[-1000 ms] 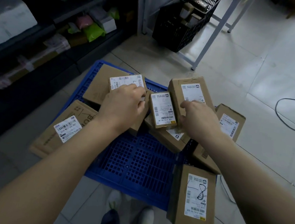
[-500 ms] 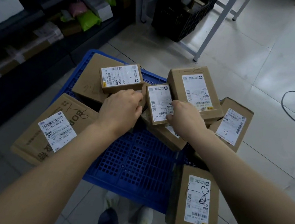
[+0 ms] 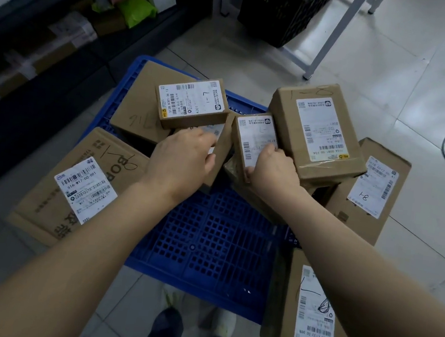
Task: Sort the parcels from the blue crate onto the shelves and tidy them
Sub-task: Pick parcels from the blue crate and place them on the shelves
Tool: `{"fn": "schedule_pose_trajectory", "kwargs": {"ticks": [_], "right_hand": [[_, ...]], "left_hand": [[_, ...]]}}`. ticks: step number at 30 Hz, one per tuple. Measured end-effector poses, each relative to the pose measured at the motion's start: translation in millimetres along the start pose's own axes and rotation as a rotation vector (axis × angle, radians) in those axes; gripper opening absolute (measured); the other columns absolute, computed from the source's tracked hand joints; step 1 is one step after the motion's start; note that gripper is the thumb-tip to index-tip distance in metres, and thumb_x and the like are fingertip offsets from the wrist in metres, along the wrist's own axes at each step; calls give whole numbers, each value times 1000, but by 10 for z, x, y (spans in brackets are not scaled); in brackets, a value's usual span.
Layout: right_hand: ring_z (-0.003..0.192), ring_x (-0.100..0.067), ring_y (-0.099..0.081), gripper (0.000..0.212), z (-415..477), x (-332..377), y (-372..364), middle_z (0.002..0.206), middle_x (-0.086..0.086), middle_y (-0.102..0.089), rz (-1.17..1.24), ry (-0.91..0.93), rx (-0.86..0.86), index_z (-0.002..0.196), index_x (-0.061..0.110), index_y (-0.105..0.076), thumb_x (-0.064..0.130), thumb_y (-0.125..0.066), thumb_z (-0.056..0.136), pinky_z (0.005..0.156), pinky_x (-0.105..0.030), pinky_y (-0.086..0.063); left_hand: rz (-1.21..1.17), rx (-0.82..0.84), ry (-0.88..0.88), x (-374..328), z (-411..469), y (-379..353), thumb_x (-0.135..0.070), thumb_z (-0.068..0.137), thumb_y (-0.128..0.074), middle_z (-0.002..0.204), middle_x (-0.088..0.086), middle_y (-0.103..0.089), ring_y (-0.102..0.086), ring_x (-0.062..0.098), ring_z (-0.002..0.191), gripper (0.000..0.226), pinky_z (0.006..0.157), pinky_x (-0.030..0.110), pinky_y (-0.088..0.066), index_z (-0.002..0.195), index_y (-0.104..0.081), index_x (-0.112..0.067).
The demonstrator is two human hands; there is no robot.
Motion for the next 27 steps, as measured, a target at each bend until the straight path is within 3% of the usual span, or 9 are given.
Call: {"fn": "schedule_pose_trajectory", "kwargs": {"ticks": [5,10,16,19,21,24,27], "right_hand": [[124,-37,-44,71,87,-4,18,137,-23,-43,41,-38,-74,142,-4,-25,25,-65,91,98,-42,-41],[117,-35,-56,77,186,-33,-22,132,-23,-50,76,-149,-67,142,-4,-24,27,-69,88,87,-40,-50],[110,-34,-59,77,239,-80,-74,124,-17,-56,71,-236,68,137,-4,-34,38,-72,85,75,-38,-47],[98,-30,-62,50,228,-5,-140,111,-13,-60,81,-170,140,118,4,-52,39,-69,87,78,-39,-55],[92,-28,-63,26,212,101,-180,104,-12,-62,94,-98,156,109,4,-56,23,-62,92,74,-37,-56],[81,-26,-61,24,205,215,-197,97,-11,-62,12,-21,157,112,0,-57,8,-56,90,58,-32,-48],[90,-29,-62,23,247,200,0,105,-10,-62,33,-5,33,112,6,-56,13,-59,90,70,-38,-54]], "left_hand": [[-2,9,34,143,-13,-62,-22,94,-51,106,4,-62,-56,21,95,20,71,33,-41,109,-61,-12],[0,45,54,245,-21,-96,-24,95,-49,108,3,-61,-55,21,98,22,76,37,-46,110,-60,-12],[12,75,58,311,-52,-124,-24,95,-48,110,3,-60,-54,21,100,24,76,35,-43,113,-59,-12],[12,76,55,313,-54,-120,-24,95,-47,109,3,-60,-54,21,99,24,76,35,-44,113,-59,-12],[14,75,50,322,-58,-125,-25,95,-47,107,2,-60,-54,20,97,23,75,34,-44,110,-60,-12],[15,78,53,347,-75,-146,-25,95,-46,103,1,-60,-54,18,94,21,73,32,-44,108,-60,-13],[10,76,56,351,-87,-154,-25,95,-47,103,1,-60,-54,18,94,21,73,31,-42,108,-59,-14]]}}
Point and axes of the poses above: each hand's wrist, its own z-axis towards the middle knuckle, its own y-axis out of the back of the hand, x = y × z, the point moved 9 cm from there along z, towards the middle knuckle
